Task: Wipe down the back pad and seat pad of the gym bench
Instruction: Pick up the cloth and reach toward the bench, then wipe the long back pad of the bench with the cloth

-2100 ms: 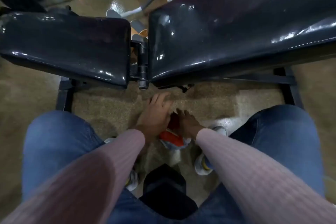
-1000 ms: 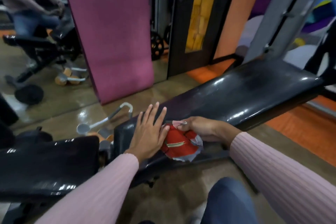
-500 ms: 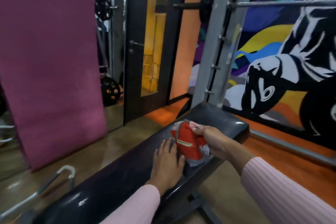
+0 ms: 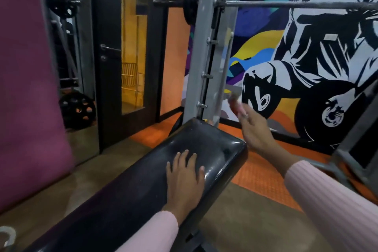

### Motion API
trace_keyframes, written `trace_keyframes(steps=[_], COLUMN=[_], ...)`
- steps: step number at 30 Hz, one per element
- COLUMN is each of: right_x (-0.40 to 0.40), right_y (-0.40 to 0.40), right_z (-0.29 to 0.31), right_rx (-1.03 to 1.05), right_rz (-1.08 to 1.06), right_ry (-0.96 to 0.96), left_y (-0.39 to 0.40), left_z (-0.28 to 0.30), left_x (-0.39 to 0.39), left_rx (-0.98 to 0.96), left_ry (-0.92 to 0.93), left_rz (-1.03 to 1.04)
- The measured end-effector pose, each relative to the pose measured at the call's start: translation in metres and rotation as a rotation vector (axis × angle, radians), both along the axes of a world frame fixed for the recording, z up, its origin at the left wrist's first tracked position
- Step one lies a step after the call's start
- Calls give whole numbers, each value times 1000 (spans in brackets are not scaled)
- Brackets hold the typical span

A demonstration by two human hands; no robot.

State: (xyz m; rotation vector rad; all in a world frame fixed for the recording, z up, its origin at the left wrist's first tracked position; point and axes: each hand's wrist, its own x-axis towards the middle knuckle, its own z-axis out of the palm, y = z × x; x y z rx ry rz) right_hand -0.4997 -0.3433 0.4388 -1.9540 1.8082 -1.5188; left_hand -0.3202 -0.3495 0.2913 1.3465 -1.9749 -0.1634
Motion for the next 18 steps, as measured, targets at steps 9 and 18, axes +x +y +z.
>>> trace_keyframes(steps=[9, 18], right_x=[-8, 26], right_y=[-5, -35], right_z=[-90, -113], right_rx=[453, 407], right_rz=[-121, -218], right_ry=[659, 747], left_y=[-8, -9], left_z=[-28, -31], left_x=[-5, -3], left_rx=[-36, -80], left_ry=[-35, -68], left_rz=[-31, -22])
